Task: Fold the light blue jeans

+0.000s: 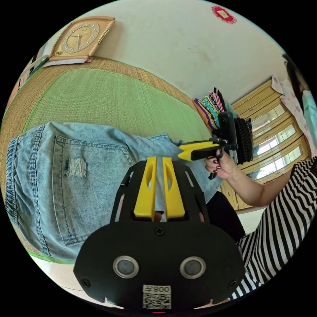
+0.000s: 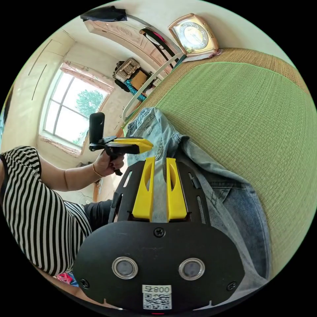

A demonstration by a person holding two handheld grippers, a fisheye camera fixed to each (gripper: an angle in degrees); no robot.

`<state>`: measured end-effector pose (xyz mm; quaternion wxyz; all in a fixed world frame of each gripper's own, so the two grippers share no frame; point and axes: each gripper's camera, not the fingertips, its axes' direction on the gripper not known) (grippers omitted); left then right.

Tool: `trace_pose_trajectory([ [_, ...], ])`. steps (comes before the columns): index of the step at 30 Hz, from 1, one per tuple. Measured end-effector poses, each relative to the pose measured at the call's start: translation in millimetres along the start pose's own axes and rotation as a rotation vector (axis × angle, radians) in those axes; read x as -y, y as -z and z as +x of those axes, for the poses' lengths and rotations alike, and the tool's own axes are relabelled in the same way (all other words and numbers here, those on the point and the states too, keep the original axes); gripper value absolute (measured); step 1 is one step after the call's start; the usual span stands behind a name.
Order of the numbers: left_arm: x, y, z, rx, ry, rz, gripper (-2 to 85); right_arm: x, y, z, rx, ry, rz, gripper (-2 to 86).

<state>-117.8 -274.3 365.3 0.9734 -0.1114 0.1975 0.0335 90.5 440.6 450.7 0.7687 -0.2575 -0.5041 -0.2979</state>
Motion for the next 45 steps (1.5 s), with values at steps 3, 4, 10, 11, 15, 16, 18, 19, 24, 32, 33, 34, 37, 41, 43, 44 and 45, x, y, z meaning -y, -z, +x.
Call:
trace_pose_trajectory([
  [3, 3, 13, 0, -0.009, -0.022, -0.003, 5.4, -15, -11, -10, -0.041, -0.019, 0.036, 7.1],
  [4, 8, 13, 3, 0.012, -0.058, -0.02, 6.3, -17, -15, -11, -0.052, -0.028, 0.041, 7.1],
  [10, 28, -6, 20, 0.228, -0.218, -0.189, 7.2, -16, -22, -20, -0.097, -0.026, 0.032, 7.1],
  [11, 29, -10, 20, 0.306, -0.237, -0.226, 6.1, -15, -24, -21, -0.096, -0.032, 0.03, 7.1],
  [15, 24, 1, 19, 0.331, -0.257, -0.21, 3.3, -15, -23, -24, -0.098, -0.038, 0.051, 7.0],
  [16, 22, 11, 17, 0.317, -0.244, -0.176, 2.8, -15, -19, -26, -0.099, -0.034, 0.068, 6.7],
  [18, 20, 25, 11, 0.29, -0.21, -0.136, 2.4, -14, -9, -28, -0.112, -0.04, 0.096, 6.5],
  [19, 18, 34, 6, 0.269, -0.181, -0.107, 2.2, -14, 0, -29, -0.138, -0.05, 0.129, 6.4],
  [24, 27, 54, -15, 0.171, -0.1, -0.034, 1.7, -6, 24, -44, -0.222, -0.014, 0.201, 7.0],
  [32, 46, 39, -55, 0.149, 0.01, -0.081, 1.6, 25, -1, -35, -0.426, -0.034, 0.109, 5.4],
  [33, 46, 38, -59, 0.148, 0.024, -0.079, 1.5, 28, -5, -29, -0.431, -0.062, 0.088, 5.2],
  [34, 45, 36, -64, 0.145, 0.045, -0.076, 1.5, 31, -12, -21, -0.42, -0.084, 0.061, 5.2],
  [37, 39, 45, -68, 0.151, 0.07, 0.011, 0.9, 34, -19, -16, -0.417, -0.114, 0.057, 5.4],
  [41, 31, 62, -69, 0.102, 0.044, 0.049, 0.4, 33, -16, -32, -0.409, -0.095, 0.104, 5.6],
  [43, 27, 60, -65, 0.059, -0.012, 0.013, 0.3, 34, -17, -44, -0.381, -0.06, 0.13, 5.5],
  [44, 26, 53, -63, 0.079, -0.035, -0.04, 0.2, 37, -22, -49, -0.379, -0.035, 0.114, 5.4],
  [45, 25, 48, -64, 0.108, -0.034, -0.069, 0.2, 38, -26, -50, -0.389, -0.033, 0.098, 5.4],
])
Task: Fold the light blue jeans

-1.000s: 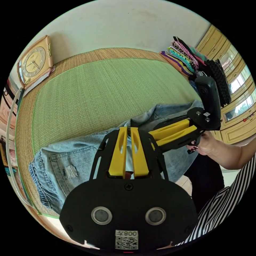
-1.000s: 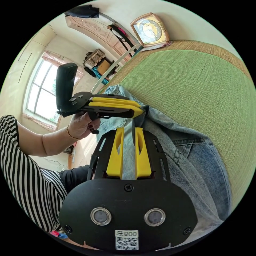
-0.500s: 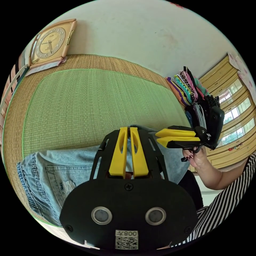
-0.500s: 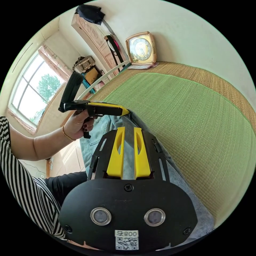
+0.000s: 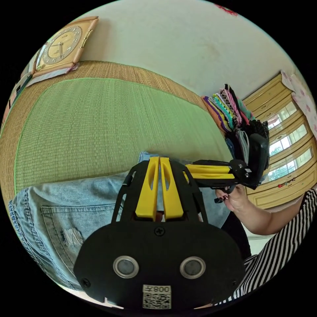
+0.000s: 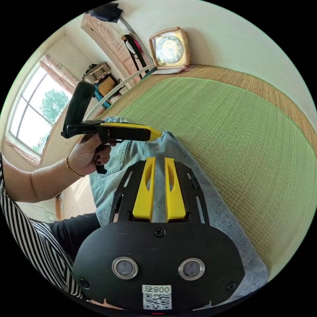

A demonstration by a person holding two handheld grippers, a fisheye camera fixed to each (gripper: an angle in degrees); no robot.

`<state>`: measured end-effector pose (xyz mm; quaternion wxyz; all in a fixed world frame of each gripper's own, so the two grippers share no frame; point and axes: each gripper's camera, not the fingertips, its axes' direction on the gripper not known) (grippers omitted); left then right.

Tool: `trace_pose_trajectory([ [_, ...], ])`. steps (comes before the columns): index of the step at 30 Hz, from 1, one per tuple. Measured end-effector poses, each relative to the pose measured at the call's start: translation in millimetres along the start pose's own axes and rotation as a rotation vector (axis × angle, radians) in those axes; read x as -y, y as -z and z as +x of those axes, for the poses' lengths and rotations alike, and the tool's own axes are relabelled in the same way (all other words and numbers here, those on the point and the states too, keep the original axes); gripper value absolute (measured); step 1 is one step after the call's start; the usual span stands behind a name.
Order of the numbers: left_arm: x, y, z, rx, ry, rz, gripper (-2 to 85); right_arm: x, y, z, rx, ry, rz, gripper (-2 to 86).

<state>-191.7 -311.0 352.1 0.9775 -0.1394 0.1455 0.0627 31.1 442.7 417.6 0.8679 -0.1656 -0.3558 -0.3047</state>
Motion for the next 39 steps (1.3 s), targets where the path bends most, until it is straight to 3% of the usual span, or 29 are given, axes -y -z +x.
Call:
trace_pose_trajectory([
  [2, -1, -19, 0, 0.135, -0.036, -0.092, 0.1, 1, -24, 0, -0.027, -0.007, -0.086, 4.6],
  [6, -3, -12, -5, 0.092, 0.01, -0.044, 0.1, -2, -19, 6, 0.032, -0.045, -0.079, 1.9],
  [10, -4, -8, 6, 0.101, -0.053, -0.016, 0.0, -3, 1, 5, -0.058, -0.07, -0.004, 0.5],
  [12, -3, -23, 3, 0.15, -0.067, -0.088, 0.0, -1, -4, 11, -0.085, -0.095, -0.029, 0.3],
  [19, -10, -18, -2, 0.118, -0.021, -0.044, 0.0, 7, -11, 10, -0.22, -0.12, -0.077, 0.1],
  [26, -33, 14, -4, 0.111, 0.042, 0.056, 0.1, -3, 5, 12, -0.216, -0.147, -0.026, 0.1],
  [29, -43, 0, -14, 0.115, 0.066, -0.059, 0.0, -7, -7, 23, -0.198, -0.187, -0.066, 0.1],
  [34, -66, 41, -7, 0.137, 0.096, 0.098, 0.1, -1, 17, 12, -0.191, -0.169, 0.008, 0.1],
  [39, -109, 88, -18, 0.309, 0.192, 0.159, 0.1, 35, 1, -12, -0.098, -0.069, 0.014, 0.1],
])
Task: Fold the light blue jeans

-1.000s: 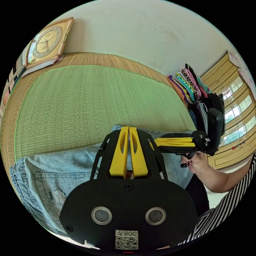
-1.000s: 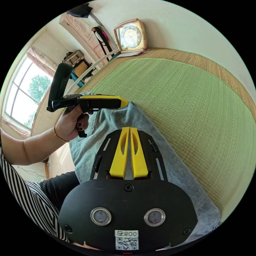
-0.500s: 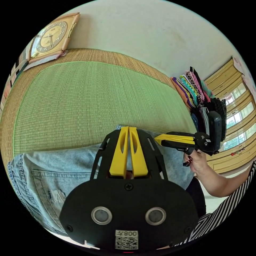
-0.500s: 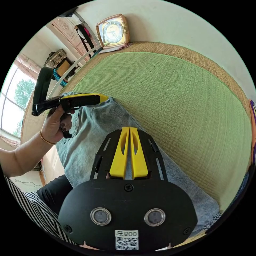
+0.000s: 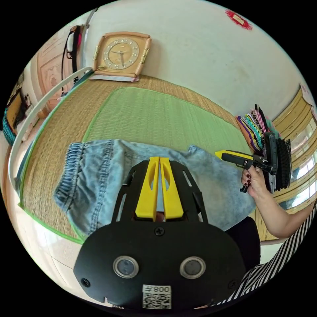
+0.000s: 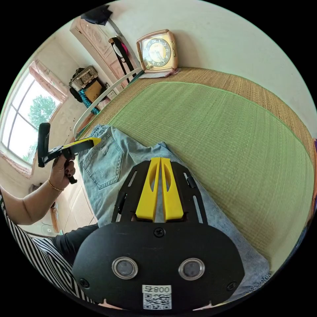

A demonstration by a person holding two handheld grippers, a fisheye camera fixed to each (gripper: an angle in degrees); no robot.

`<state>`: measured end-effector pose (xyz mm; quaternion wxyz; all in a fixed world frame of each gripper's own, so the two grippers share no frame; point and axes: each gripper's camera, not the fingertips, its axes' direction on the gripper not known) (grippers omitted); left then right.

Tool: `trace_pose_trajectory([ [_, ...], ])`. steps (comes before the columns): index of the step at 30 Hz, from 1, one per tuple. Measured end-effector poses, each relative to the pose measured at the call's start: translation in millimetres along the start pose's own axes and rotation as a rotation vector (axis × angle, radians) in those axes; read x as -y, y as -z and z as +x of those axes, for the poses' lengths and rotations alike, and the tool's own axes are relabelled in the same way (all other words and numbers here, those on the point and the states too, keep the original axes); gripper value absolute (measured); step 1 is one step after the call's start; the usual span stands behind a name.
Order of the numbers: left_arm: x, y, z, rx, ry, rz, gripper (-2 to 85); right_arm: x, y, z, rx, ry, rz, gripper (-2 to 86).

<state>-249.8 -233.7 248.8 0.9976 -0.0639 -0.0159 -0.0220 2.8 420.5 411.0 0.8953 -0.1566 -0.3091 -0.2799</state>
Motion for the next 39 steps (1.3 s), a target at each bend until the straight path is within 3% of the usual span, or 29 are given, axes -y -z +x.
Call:
trace_pose_trajectory([
  [5, -43, 13, -45, 0.225, 0.181, -0.089, 0.1, 43, -63, -9, -0.036, 0.044, -0.169, 0.2],
  [7, -53, 3, -57, 0.177, 0.239, -0.156, 0.0, 45, -66, -2, 0.021, 0.019, -0.166, 0.2],
  [13, -50, 19, -45, 0.244, 0.222, -0.055, 0.0, 42, -54, -7, -0.041, 0.014, -0.109, 0.1],
  [14, -49, 10, -51, 0.234, 0.252, -0.098, 0.0, 44, -69, -4, -0.064, 0.012, -0.188, 0.1],
  [18, -48, 10, -52, 0.117, 0.303, -0.075, 0.1, 43, -61, 9, -0.001, -0.046, -0.175, 0.1],
  [21, -43, 20, -17, 0.06, 0.18, -0.007, 0.1, 23, -23, 12, 0.008, -0.056, -0.078, 0.1],
  [24, -40, 7, 29, -0.119, 0.032, -0.024, 0.1, -22, 9, 22, -0.04, -0.089, -0.04, 0.2],
  [28, -35, -43, 88, -0.143, -0.12, -0.191, 0.1, -85, 18, 56, -0.077, -0.259, -0.082, 0.1],
  [31, -33, -75, 103, -0.148, -0.075, -0.313, 0.1, -112, -4, 77, -0.08, -0.343, -0.18, 0.1],
  [35, -13, -67, 136, -0.242, -0.092, -0.221, 0.1, -127, 16, 72, -0.06, -0.346, -0.053, 0.1],
  [39, 26, -88, 184, -0.273, -0.169, -0.2, 0.1, -143, 16, 74, -0.049, -0.354, -0.044, 0.1],
])
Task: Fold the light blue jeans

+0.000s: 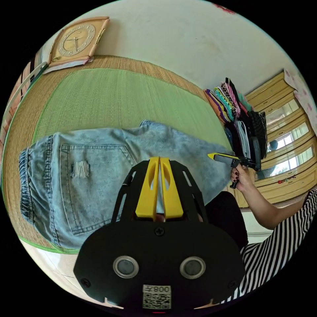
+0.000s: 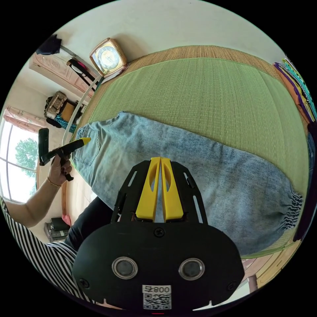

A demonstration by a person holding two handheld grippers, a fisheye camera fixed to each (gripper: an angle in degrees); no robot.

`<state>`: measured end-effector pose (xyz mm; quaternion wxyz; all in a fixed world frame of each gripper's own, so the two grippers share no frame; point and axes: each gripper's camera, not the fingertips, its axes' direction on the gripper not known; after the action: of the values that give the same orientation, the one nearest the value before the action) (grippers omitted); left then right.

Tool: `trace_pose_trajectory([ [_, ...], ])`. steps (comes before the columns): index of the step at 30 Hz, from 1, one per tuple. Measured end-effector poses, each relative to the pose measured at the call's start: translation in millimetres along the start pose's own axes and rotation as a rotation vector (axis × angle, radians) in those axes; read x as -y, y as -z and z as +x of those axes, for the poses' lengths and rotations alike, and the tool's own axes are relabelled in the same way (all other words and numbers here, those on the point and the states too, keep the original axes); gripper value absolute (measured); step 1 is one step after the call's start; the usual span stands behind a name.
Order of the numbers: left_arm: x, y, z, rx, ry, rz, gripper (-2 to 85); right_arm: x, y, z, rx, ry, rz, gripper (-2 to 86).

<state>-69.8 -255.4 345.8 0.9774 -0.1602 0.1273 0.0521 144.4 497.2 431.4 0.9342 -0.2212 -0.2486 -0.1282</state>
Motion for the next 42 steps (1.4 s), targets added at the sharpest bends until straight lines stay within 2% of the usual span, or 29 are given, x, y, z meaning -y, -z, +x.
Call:
trace_pose_trajectory([
  [6, 86, -80, 47, 0.113, -0.051, -0.088, 0.1, -25, 11, 40, -0.001, -0.087, 0.065, 0.1],
  [7, 94, -102, 52, 0.161, -0.046, -0.179, 0.1, -28, 14, 48, -0.019, -0.103, 0.083, 0.1],
  [13, 112, -116, 94, 0.165, -0.079, -0.099, 0.1, -48, 14, 92, -0.08, -0.198, 0.132, 0.1],
  [15, 117, -139, 103, 0.211, -0.095, -0.199, 0.1, -52, -3, 104, -0.066, -0.22, 0.075, 0.1],
  [16, 121, -142, 108, 0.204, -0.088, -0.174, 0.1, -56, -1, 109, -0.029, -0.231, 0.113, 0.1],
  [18, 130, -141, 120, 0.143, -0.07, -0.128, 0.1, -61, 3, 110, -0.025, -0.22, 0.117, 0.1],
  [21, 141, -148, 157, -0.001, -0.152, -0.055, 0.0, -81, 18, 114, -0.062, -0.222, 0.183, 0.1],
  [23, 150, -184, 190, -0.038, -0.231, -0.17, 0.0, -98, 14, 132, -0.039, -0.282, 0.188, 0.1],
  [25, 155, -217, 210, -0.001, -0.259, -0.293, 0.1, -108, 4, 147, 0.026, -0.325, 0.159, 0.2],
  [27, 161, -224, 230, -0.012, -0.251, -0.241, 0.2, -121, 15, 151, 0.063, -0.33, 0.22, 0.4],
  [29, 172, -226, 260, -0.236, -0.29, -0.16, 0.4, -143, 35, 156, 0.007, -0.365, 0.305, 0.9],
  [31, 180, -233, 288, -0.304, -0.354, -0.138, 0.9, -164, 46, 169, 0.021, -0.398, 0.36, 1.6],
  [37, 213, -306, 386, -0.488, -0.571, -0.314, 6.8, -231, 54, 226, 0.118, -0.633, 0.481, 8.1],
  [42, 235, -365, 464, -0.456, -0.73, -0.461, 10.3, -243, 49, 253, 0.172, -0.707, 0.491, 11.8],
])
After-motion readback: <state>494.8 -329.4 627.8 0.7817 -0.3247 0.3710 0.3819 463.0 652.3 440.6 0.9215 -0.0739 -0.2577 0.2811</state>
